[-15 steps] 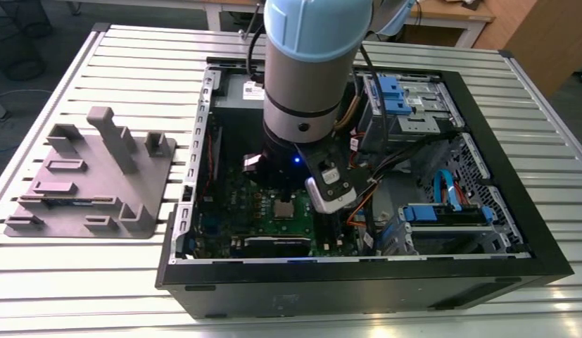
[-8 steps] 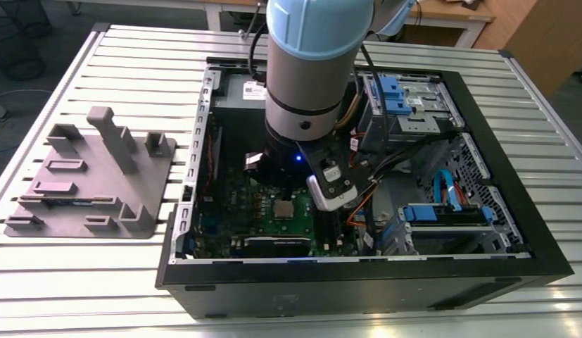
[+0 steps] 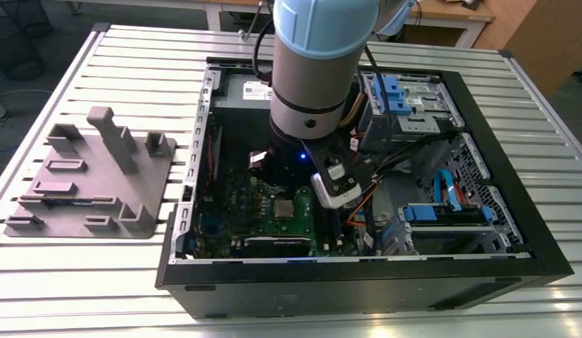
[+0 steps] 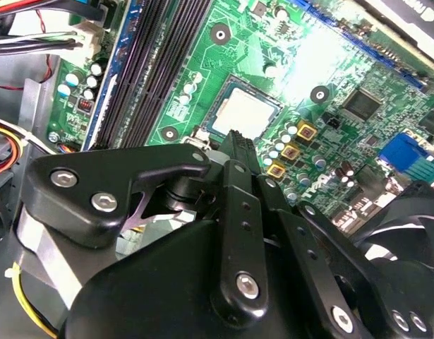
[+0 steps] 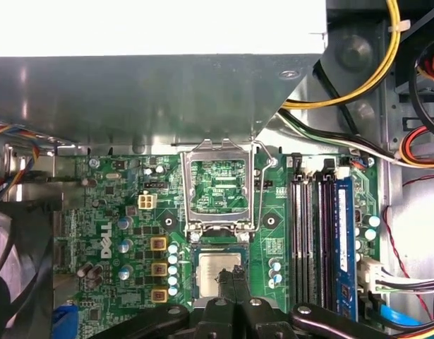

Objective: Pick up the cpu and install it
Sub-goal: 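Close the cpu cover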

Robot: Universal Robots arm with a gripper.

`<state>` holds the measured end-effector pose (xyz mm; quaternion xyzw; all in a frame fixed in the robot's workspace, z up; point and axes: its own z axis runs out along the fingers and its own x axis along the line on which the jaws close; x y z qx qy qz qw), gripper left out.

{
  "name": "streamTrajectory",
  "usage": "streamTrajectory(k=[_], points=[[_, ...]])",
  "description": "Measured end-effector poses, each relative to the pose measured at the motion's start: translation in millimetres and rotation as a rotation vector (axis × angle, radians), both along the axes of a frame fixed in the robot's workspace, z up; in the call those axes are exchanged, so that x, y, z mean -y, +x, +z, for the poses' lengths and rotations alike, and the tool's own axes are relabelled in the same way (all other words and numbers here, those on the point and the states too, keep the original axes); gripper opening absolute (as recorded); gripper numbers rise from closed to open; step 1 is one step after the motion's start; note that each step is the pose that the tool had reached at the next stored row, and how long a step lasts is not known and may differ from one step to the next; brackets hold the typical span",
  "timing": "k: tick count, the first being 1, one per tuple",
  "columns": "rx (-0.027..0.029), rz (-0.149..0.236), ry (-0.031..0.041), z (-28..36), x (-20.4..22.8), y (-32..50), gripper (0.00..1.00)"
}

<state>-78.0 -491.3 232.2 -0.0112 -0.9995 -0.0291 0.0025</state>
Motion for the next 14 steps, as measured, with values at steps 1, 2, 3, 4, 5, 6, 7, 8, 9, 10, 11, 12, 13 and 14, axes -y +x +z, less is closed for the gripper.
streamTrajectory(k=[1, 2, 3, 4, 5, 6, 7, 8, 9, 10, 11, 12, 13, 14], points=[[0.0, 0.0, -0.0001, 0.0, 0.0, 0.0, 0.11], [0.0, 0.0, -0.0002, 0.1, 0.0, 0.0, 0.11], [0.0, 0.0, -0.0001, 0.1, -0.1, 0.1, 0.11], [0.0, 0.0, -0.0001, 0.1, -0.1, 0.1, 0.11], [0.0, 0.0, -0.0001, 0.0, -0.1, 0.1, 0.11], [0.0, 0.0, -0.0001, 0.0, -0.2, 0.1, 0.11], [0.0, 0.0, -0.0001, 0.0, -0.4, 0.3, 0.11], [0.0, 0.0, -0.0001, -0.1, -0.7, 0.6, 0.11], [-0.0001, 0.0, -0.0002, -0.1, -1.0, 1.0, 0.11], [0.0, 0.0, -0.0001, -0.2, -1.0, 1.2, 0.11], [-0.0001, 0.0, -0.0001, -0.2, -1.0, 1.2, 0.11], [0.0, 0.0, -0.0001, -0.2, -1.0, 1.3, 0.11], [0.0, 0.0, 0.0, -0.3, -1.1, 1.3, 0.11], [-0.0001, 0.0, -0.0002, -0.2, -1.1, 1.4, 0.11]])
